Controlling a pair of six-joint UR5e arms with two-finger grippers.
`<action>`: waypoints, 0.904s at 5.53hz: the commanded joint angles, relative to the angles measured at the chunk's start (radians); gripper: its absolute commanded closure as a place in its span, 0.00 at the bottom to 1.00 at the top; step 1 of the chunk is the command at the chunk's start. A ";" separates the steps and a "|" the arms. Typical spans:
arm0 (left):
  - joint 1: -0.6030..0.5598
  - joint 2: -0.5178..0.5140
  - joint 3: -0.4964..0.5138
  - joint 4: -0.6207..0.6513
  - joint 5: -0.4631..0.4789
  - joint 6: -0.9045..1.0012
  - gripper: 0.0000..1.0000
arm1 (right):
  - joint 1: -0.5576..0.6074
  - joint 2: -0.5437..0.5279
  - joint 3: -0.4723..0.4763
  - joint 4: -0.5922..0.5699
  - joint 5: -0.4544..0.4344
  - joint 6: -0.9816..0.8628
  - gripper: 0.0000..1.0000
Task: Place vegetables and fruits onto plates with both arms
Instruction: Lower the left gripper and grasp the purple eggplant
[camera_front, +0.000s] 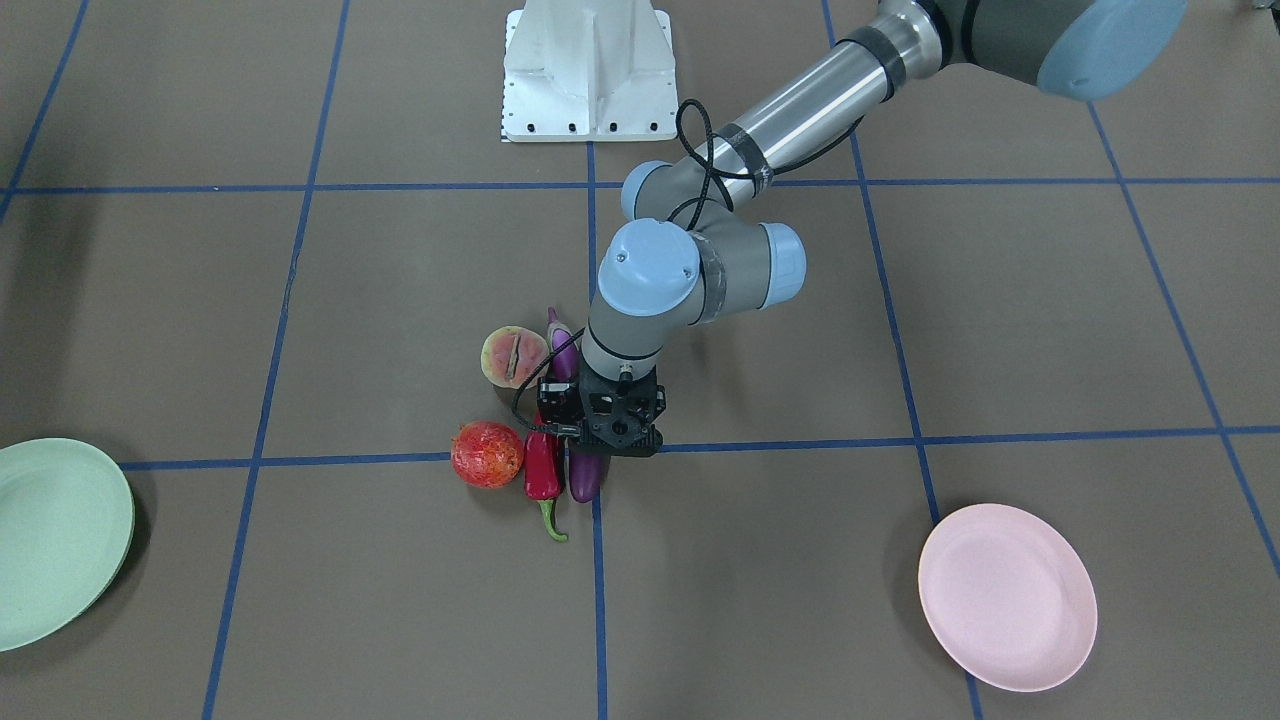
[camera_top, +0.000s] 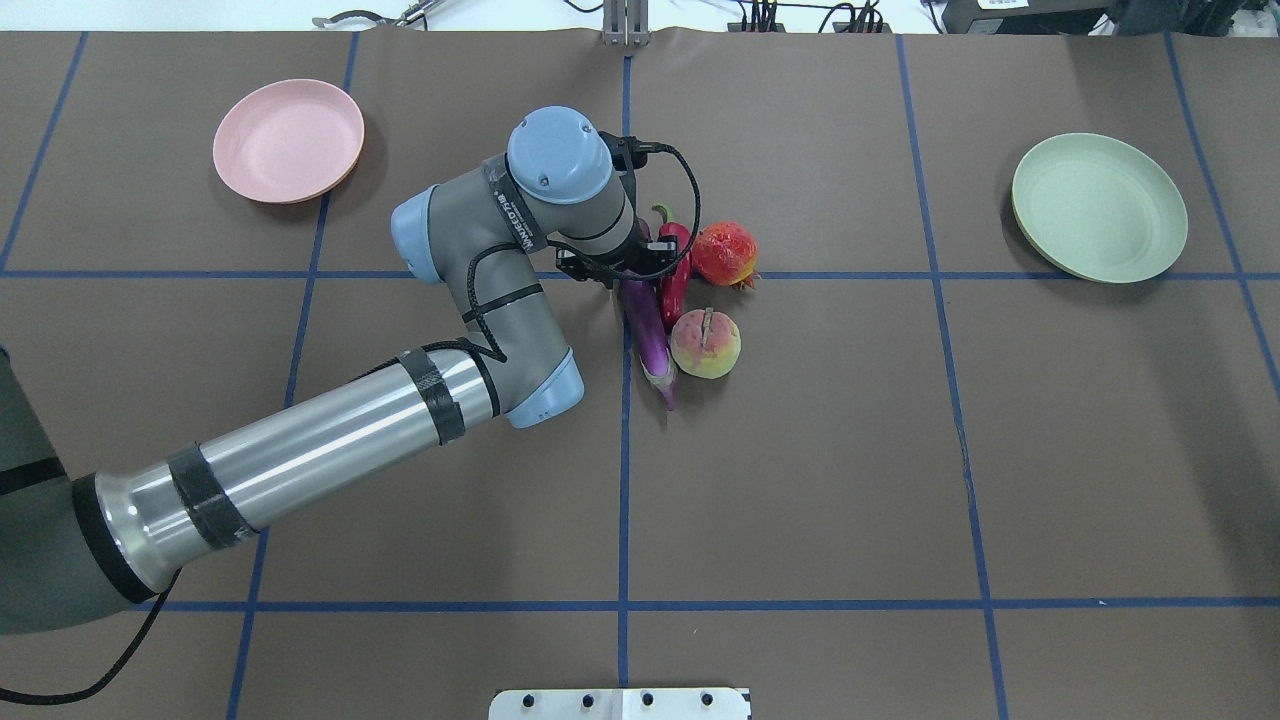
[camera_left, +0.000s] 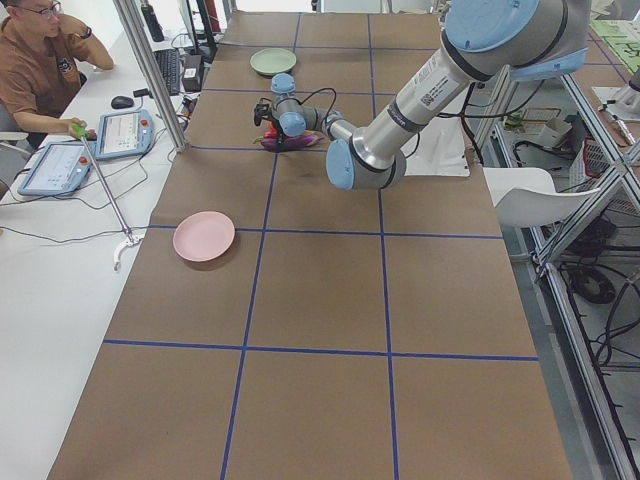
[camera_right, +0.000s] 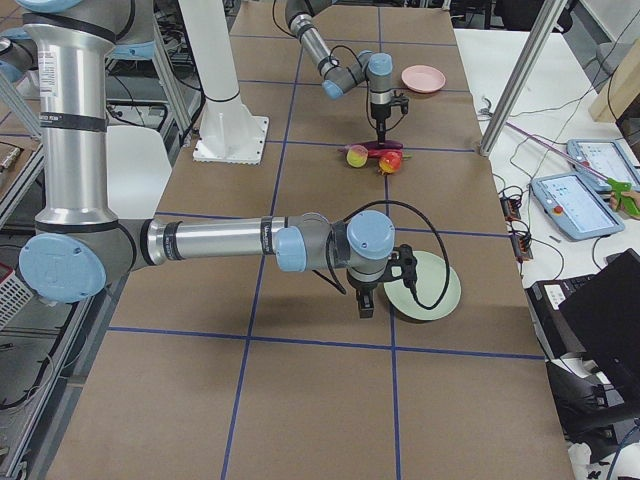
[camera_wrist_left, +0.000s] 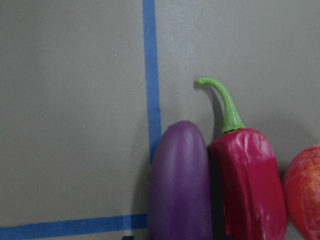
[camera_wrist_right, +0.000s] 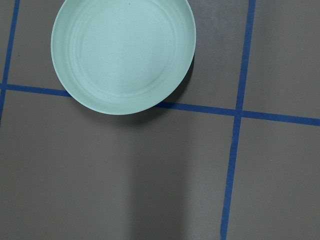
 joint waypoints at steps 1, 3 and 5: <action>0.007 0.000 0.001 0.000 0.000 0.000 0.48 | 0.000 0.001 0.003 0.002 0.001 0.002 0.00; -0.005 0.000 -0.011 -0.001 -0.002 -0.046 1.00 | 0.000 0.048 0.009 -0.008 0.005 0.003 0.00; -0.102 0.055 -0.158 0.116 -0.110 -0.045 1.00 | -0.049 0.111 0.038 0.009 0.091 0.168 0.00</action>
